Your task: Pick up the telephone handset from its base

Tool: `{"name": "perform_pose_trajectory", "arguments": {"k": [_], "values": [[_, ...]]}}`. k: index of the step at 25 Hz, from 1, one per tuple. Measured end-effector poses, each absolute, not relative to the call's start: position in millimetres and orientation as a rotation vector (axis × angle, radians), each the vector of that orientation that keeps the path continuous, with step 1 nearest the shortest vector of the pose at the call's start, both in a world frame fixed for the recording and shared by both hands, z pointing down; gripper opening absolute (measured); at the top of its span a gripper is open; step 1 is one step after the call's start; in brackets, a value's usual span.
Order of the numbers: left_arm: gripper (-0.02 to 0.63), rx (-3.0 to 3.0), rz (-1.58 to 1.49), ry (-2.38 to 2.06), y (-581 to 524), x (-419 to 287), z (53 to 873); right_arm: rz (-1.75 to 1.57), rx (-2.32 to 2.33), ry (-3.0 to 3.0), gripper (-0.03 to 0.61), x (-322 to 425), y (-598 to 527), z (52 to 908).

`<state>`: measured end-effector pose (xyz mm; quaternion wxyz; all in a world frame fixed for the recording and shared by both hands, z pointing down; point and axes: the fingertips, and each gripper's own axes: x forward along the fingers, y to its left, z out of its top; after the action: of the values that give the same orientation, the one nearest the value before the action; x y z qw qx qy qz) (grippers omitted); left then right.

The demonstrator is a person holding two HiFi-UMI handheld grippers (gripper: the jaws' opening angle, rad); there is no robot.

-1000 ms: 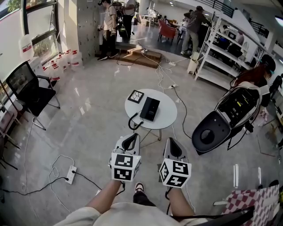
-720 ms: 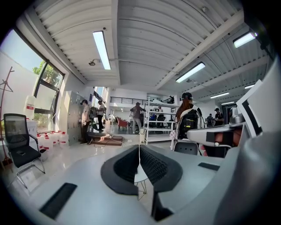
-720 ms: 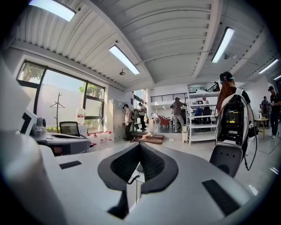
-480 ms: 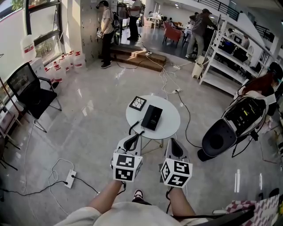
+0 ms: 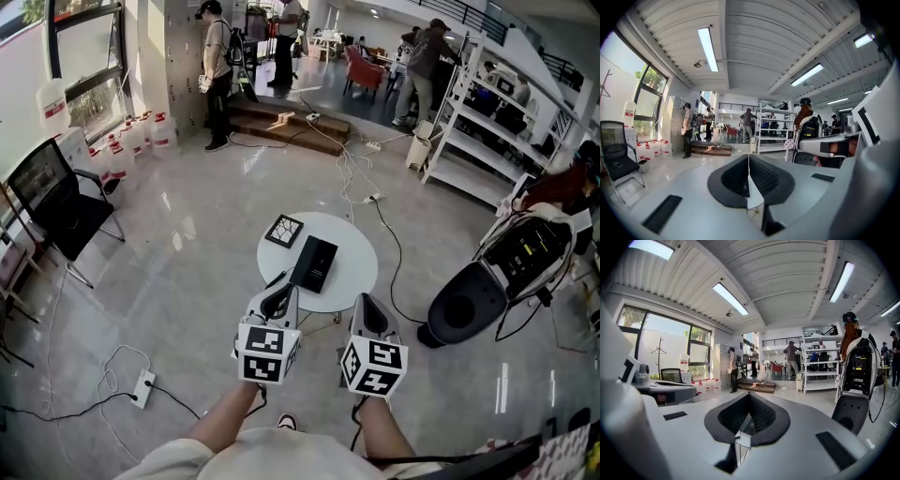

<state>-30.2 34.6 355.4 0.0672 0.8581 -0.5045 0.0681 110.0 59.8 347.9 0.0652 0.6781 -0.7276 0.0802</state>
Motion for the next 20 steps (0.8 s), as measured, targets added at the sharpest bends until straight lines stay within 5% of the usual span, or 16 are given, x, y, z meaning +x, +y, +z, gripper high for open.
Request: {"name": "perform_pose_trajectory", "arguments": {"k": [20], "values": [[0.021, 2.537, 0.232, -1.63, -46.0, 0.0, 346.3, 0.23, 1.99, -2.255, 0.025, 154.6, -25.7, 345.4]]}}
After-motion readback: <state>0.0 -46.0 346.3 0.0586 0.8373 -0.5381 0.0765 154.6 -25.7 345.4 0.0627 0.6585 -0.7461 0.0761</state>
